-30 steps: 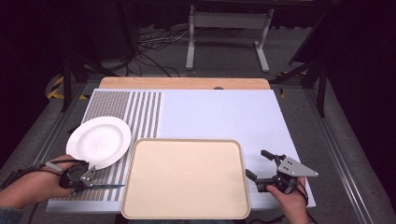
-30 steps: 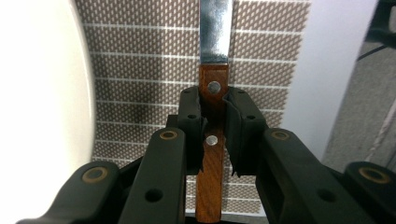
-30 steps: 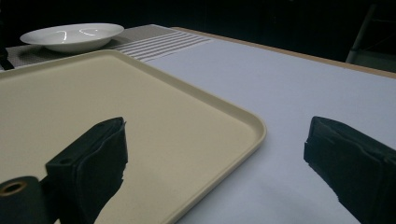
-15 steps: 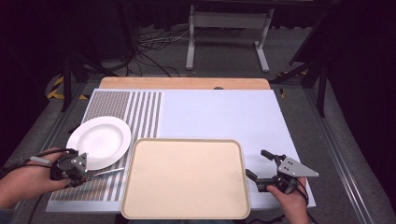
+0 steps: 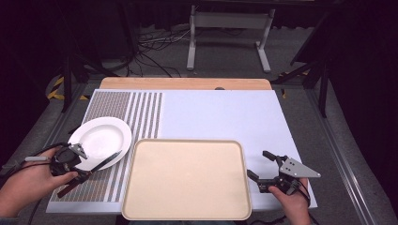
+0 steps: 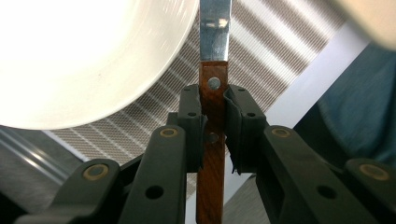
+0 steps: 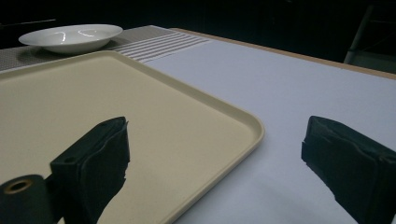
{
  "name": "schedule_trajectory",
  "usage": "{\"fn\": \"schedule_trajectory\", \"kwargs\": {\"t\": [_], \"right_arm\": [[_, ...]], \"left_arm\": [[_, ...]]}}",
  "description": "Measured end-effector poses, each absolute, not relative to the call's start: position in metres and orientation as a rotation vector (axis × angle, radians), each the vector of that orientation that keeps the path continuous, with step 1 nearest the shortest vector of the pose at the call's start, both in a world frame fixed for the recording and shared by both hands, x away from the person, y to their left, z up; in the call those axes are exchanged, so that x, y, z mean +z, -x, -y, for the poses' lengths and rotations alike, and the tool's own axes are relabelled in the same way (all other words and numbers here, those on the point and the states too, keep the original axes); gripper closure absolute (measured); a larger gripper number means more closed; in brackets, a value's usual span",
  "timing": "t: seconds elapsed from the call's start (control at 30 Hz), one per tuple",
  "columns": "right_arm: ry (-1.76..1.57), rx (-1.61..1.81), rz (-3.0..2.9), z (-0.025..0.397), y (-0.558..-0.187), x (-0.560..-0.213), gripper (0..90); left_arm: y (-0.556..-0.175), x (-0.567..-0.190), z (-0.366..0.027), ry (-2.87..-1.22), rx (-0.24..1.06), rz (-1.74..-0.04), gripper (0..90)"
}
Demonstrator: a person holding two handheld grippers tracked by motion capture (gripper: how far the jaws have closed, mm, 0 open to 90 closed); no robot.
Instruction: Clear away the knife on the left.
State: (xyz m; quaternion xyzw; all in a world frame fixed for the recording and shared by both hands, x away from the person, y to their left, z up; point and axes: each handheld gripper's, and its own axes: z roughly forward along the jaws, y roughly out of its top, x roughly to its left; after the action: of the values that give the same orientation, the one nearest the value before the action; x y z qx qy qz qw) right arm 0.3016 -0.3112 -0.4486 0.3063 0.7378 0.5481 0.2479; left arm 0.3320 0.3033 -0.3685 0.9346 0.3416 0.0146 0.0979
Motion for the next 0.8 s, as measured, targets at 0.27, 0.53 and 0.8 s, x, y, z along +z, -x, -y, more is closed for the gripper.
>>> {"fn": "schedule_trajectory", "kwargs": {"t": [0.27,0.53,0.8], "right_arm": [[-0.838,1.492,-2.013,0.312,-0.302,-0.449,8.3],[-0.839,1.493,-2.011,0.313,-0.301,-0.449,8.2],[-0.832,1.493,-2.009,0.313,-0.301,-0.448,8.2]], "left_arm": [[-0.328,-0.355,-0.296,-2.579,0.051,-1.21,77.8],[-0.322,-0.346,-0.28,-2.5,0.002,-1.198,77.8],[-0.32,-0.342,-0.26,-2.507,-0.004,-1.148,77.7]]}}
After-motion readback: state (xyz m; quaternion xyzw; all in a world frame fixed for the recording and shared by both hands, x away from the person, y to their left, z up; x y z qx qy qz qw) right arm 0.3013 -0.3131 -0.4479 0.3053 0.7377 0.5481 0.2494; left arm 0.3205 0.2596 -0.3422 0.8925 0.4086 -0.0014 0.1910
